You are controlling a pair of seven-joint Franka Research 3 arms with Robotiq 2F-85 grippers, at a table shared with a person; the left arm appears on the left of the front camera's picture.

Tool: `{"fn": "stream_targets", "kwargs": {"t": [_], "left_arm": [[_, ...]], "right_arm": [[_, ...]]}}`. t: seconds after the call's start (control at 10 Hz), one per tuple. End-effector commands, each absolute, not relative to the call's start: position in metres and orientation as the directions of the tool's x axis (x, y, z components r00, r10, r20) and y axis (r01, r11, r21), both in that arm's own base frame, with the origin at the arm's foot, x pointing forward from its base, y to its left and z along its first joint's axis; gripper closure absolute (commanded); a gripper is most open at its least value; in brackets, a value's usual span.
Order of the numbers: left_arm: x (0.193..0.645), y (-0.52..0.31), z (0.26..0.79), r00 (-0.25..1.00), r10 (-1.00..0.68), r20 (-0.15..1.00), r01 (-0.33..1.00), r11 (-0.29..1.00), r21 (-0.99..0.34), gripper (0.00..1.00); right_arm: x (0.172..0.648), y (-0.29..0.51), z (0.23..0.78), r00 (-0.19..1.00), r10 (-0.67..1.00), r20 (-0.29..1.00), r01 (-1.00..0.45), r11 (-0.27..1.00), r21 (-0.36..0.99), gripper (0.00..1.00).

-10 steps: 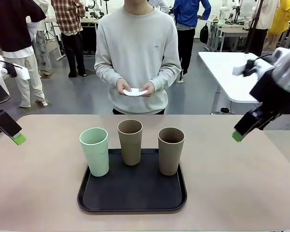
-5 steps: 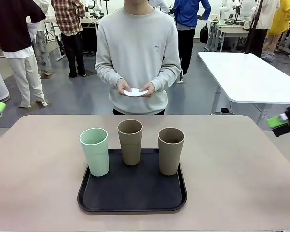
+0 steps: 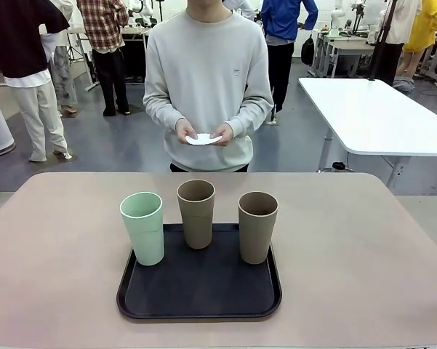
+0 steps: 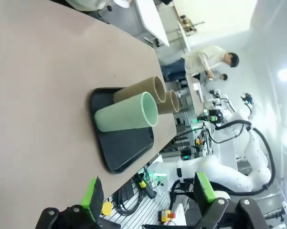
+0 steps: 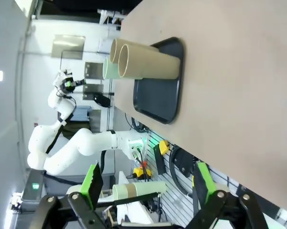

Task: Place coasters on the table and set cups on them.
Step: Pick up one Reusable plastic cup and place it on a coaster set by the human.

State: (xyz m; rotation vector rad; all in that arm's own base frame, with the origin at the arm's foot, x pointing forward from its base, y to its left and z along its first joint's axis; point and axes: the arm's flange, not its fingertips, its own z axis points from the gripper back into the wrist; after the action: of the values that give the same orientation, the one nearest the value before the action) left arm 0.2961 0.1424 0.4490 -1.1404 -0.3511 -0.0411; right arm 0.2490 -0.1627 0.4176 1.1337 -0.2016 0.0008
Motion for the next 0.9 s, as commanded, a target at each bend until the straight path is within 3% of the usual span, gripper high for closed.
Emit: {"fn": "stream_targets", "kwargs": {"t": [0.0, 0.5, 0.6, 0.8], "left_arm": [[0.286, 0.141, 0.462, 0.935, 0.185, 0.303, 0.194, 0.45, -0.872, 0.0], [0.282, 0.142, 0.453, 0.932, 0.273, 0.241, 0.075, 0.504, -0.861, 0.0], [0.279, 0.137, 0.457, 0.931, 0.267, 0.251, 0.069, 0.546, -0.835, 0.0], [0.285, 0.155, 0.458, 0.936, 0.233, 0.263, 0.118, 0.496, -0.86, 0.0]], "right_arm": [[0.239, -0.175, 0.428, 0.975, -0.117, 0.187, -0.118, 0.44, 0.89, 0.0], [0.235, -0.179, 0.434, 0.969, -0.155, 0.194, -0.107, 0.448, 0.888, 0.0], [0.237, -0.179, 0.433, 0.967, -0.167, 0.192, -0.099, 0.447, 0.889, 0.0], [0.233, -0.183, 0.436, 0.974, -0.145, 0.173, -0.087, 0.467, 0.88, 0.0]]}}
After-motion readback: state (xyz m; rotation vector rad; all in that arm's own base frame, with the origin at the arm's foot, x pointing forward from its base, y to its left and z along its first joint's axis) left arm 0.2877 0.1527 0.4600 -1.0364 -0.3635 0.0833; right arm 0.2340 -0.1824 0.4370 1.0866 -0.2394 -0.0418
